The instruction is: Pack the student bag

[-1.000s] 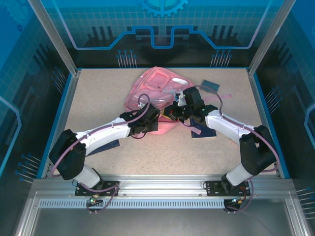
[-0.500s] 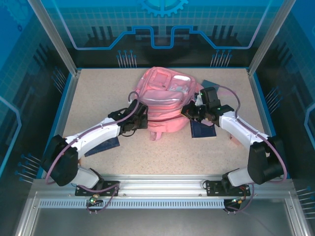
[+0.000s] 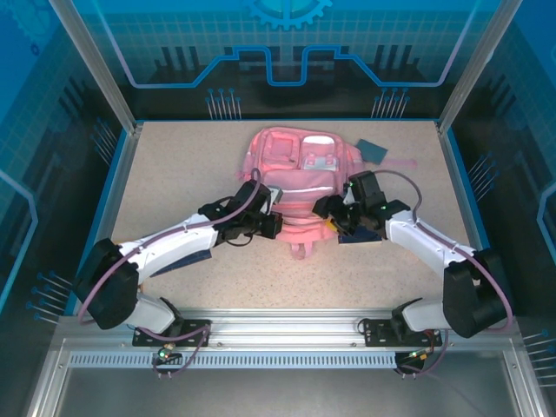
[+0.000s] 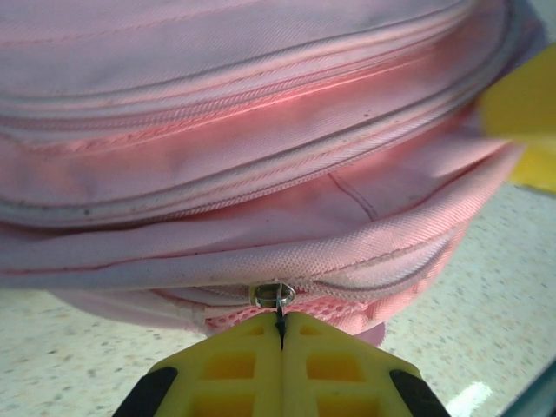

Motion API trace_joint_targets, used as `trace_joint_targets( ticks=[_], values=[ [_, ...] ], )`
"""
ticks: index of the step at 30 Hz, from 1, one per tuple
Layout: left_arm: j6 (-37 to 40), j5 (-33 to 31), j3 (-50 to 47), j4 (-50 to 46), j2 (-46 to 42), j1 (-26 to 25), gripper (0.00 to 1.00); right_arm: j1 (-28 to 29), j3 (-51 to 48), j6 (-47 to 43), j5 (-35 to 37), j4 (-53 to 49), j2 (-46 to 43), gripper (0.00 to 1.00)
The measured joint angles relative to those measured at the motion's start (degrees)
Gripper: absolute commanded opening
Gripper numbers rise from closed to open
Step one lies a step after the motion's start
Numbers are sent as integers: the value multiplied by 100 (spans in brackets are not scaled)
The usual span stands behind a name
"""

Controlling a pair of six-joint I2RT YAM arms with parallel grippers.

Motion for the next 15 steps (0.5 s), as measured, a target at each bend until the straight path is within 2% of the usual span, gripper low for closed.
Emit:
trace_joint_targets(
  ticks=[3, 9, 11, 15],
  values=[
    [42, 55, 0, 2, 17, -92, 0, 223, -15, 302, 179, -52, 7, 43],
    [131, 28, 0, -17, 66, -127, 0, 323, 61, 577, 433, -166, 184, 5],
    [173, -103, 0, -52, 63, -149, 0, 330, 133, 560, 529, -308, 188, 0],
    [275, -452, -17, -243, -17, -131, 0, 323, 345, 323, 761, -638, 175, 0]
  ],
)
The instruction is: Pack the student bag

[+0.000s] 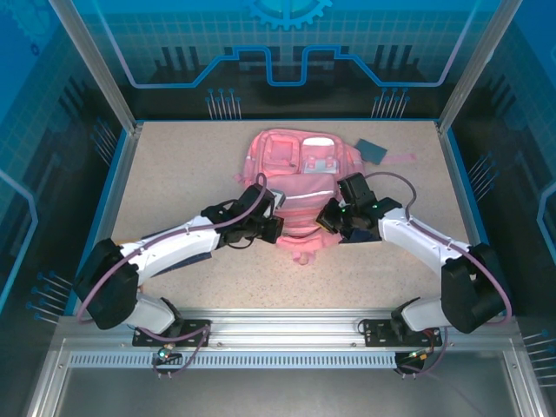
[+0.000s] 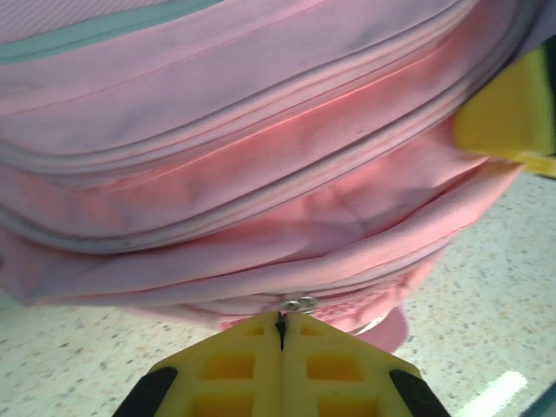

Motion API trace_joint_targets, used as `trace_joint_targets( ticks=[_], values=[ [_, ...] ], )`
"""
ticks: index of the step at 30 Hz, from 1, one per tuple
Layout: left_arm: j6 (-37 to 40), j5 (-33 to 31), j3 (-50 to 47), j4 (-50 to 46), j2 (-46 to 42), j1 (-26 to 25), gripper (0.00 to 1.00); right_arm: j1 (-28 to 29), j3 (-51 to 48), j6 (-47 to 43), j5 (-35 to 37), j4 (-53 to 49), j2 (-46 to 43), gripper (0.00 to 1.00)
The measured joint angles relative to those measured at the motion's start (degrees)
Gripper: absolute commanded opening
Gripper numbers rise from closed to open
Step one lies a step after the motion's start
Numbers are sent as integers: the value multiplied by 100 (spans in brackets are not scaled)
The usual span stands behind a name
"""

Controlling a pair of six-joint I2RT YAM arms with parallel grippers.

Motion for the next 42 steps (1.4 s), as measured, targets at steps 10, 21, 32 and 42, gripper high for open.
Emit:
trace_joint_targets(
  ticks=[10, 21, 32, 42],
  values=[
    [-11, 140, -667, -221, -476, 568, 27, -144, 125, -540, 160, -378, -170, 0],
    [-278, 1097, -879, 863, -140, 122, 43, -155, 345, -542, -391, -92, -170, 0],
    [-306, 763, -553, 970, 481, 118, 50, -157, 420, -538, -627, 96, -162, 0],
    [-175, 533, -516, 935, 479, 118, 14, -157, 420, -538, -643, 103, -129, 0]
  ],
)
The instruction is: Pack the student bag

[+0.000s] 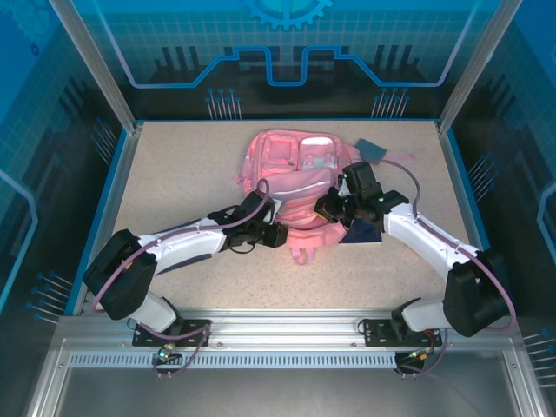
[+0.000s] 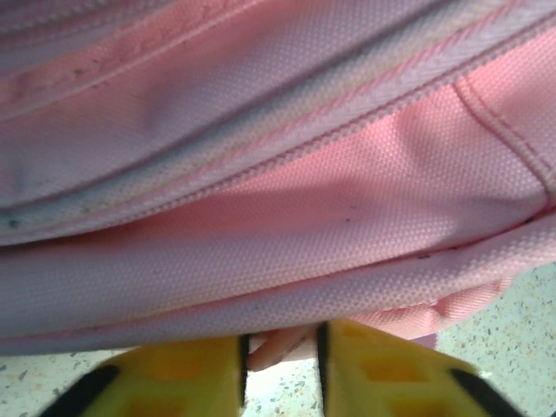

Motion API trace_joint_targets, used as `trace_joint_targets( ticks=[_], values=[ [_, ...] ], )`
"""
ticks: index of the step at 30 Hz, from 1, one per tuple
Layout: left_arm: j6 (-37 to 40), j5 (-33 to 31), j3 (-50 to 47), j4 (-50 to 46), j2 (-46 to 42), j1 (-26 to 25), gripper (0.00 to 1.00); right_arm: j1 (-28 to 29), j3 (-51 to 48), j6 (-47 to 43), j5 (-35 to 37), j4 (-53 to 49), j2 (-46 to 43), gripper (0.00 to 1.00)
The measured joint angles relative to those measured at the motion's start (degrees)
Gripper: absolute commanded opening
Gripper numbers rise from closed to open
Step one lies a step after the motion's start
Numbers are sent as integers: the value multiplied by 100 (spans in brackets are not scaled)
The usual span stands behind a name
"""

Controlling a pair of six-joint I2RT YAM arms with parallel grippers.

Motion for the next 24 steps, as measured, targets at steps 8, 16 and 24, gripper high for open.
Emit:
trace_joint_targets(
  ticks=[8, 16, 24],
  values=[
    [181, -225, 2, -186, -160, -11, 0, 2, 2, -26, 131, -74, 4, 0],
    [435, -839, -74, -693, -446, 42, 0, -94, 4, -205, 549, -533, -66, 0],
    [793, -949, -81, -822, -459, 737, 0, -227, 92, -481, 671, -811, -149, 0]
  ],
)
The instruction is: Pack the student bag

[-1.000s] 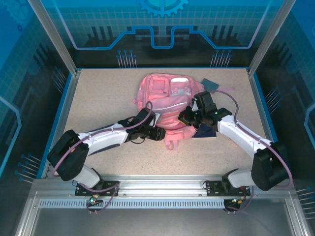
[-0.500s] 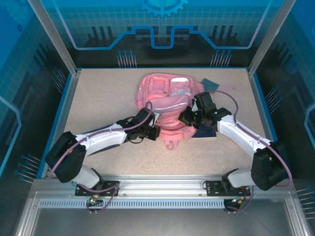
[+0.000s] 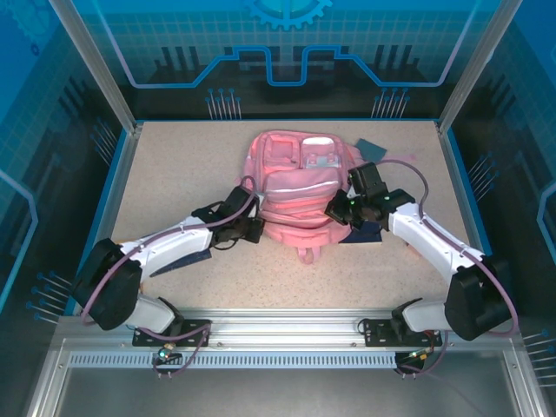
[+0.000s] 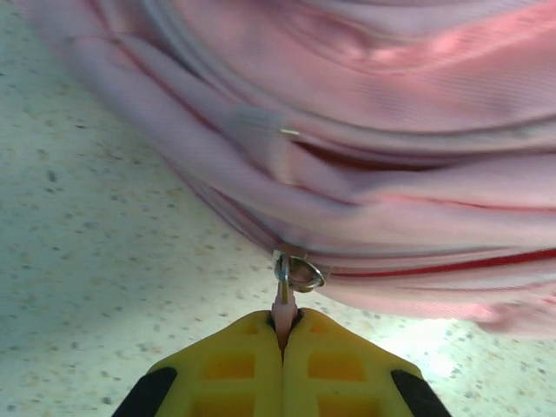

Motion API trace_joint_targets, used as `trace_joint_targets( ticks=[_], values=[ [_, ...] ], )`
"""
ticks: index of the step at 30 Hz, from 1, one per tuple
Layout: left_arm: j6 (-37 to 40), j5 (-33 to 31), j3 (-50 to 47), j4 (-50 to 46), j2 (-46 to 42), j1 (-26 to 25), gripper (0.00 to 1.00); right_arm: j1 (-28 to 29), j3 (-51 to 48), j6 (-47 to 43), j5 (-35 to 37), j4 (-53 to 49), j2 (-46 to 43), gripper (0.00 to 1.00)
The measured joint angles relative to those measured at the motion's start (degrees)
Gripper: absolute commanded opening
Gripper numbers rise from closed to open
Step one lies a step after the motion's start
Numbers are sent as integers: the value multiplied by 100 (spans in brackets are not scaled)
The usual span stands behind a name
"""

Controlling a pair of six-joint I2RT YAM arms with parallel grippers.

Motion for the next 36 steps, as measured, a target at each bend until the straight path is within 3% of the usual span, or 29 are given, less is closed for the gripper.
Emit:
trace_joint_targets(
  ticks=[7, 14, 20, 28, 30, 32, 36],
  values=[
    [625, 31, 562, 57, 848, 625, 0, -76, 208, -409, 138, -214, 24, 0],
    [1270, 579, 1207, 249, 1561, 1215, 0, -269, 232, -813, 111, -319, 162, 0],
    [1456, 824, 1921, 328, 2212, 1362, 0, -413, 234, -1067, -72, -291, 256, 0],
    [1189, 675, 1799, 313, 1974, 1510, 1, -385, 321, -1237, -704, -140, 557, 0],
    [1080, 592, 1611, 282, 1672, 1593, 8, -236, 424, -1239, -841, -111, 728, 0],
    [892, 439, 1364, 223, 1290, 1725, 25, 11, 573, -1235, -964, -28, 960, 0],
    [474, 208, 1086, 72, 745, 2090, 49, 509, 1040, -1233, -1060, 153, 1499, 5]
  ],
)
